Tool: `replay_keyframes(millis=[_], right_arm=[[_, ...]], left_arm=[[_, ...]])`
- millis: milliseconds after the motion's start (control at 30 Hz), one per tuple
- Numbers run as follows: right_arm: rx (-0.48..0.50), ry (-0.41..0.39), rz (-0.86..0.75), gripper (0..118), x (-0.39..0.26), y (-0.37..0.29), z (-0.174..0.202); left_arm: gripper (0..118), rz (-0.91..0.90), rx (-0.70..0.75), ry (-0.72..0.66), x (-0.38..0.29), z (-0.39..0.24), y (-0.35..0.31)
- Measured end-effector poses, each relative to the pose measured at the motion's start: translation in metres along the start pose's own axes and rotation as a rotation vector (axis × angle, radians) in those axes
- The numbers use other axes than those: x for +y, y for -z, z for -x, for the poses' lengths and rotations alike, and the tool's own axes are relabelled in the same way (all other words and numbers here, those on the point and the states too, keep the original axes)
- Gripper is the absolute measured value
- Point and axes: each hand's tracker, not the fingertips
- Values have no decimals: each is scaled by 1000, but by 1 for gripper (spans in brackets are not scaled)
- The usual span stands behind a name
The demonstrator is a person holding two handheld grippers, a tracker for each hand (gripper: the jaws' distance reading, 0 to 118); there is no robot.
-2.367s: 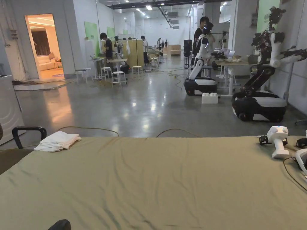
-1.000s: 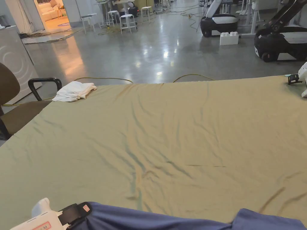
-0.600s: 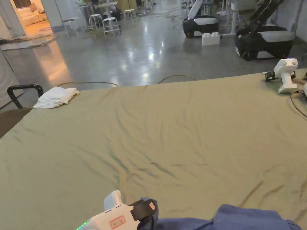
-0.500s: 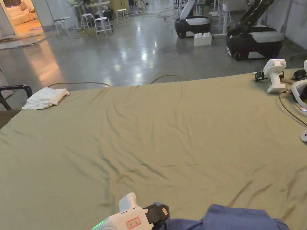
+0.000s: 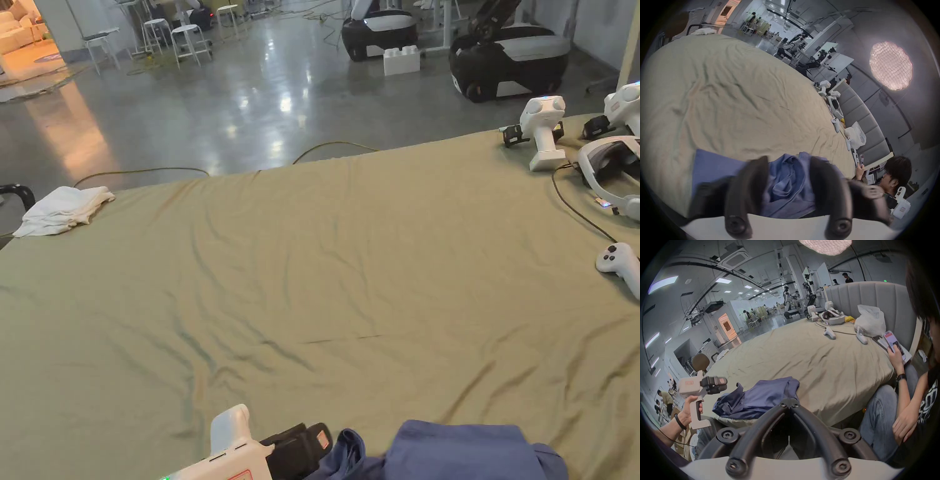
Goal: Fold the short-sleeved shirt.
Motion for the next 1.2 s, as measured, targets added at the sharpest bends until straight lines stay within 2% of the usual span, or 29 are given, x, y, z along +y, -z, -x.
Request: replay_keyframes(millis=[33, 67, 167, 233, 267, 400, 433, 500, 533, 633, 733, 833, 900, 1033, 1067, 1100, 1133, 1200], right_arm=[[-1, 14, -1, 0, 0, -1, -2], [4, 26, -4, 0, 0, -1, -3], [9, 46, -14, 0, -1, -2, -3], [0, 47, -17, 0, -3, -1, 1], [-3, 47, -18, 0, -4, 0, 3], [12, 44, -13, 0, -6, 5, 14], [17, 36, -10, 0, -5, 6, 18], [23, 12, -12, 0, -4, 7, 25], [27, 6, -14, 0, -3, 8, 29], [49, 2, -10, 0, -1, 14, 35], [62, -7, -5, 0, 1, 20, 43], [82, -9, -4, 0, 4, 23, 51], [89, -15, 1, 0, 5, 26, 56], [103, -42, 15, 0, 8, 29, 67], [105, -50, 14, 0, 9, 29, 69], [105, -55, 11, 0, 10, 29, 71], [108, -57, 6, 0, 10, 29, 73], [108, -47, -7, 0, 9, 29, 76]], left_arm=[[12, 19, 19, -15, -3, 5, 6], [9, 45, 31, -30, -10, 11, 15], [9, 203, -121, -95, -35, 15, 46], [9, 300, -23, -14, -54, -2, 65], [9, 307, -11, 12, -61, -9, 73], [11, 238, -58, -108, -43, -1, 60], [28, 190, -67, -101, -39, -1, 44], [82, 70, -104, -54, -30, 4, 2], [100, 29, -123, -53, -25, 11, -18], [100, -47, -71, -89, -11, 47, -64], [100, -62, 17, -184, -10, 96, -74], [99, -26, -53, -385, -23, 138, -62], [98, -24, -73, -449, -35, 145, -50], [87, -42, -188, -514, -45, 139, -26], [74, -33, -171, -525, -45, 135, -23], [47, -21, -149, -532, -43, 132, -19], [8, -13, -106, -520, -43, 131, -17], [8, -25, -129, -544, -42, 136, -22]])
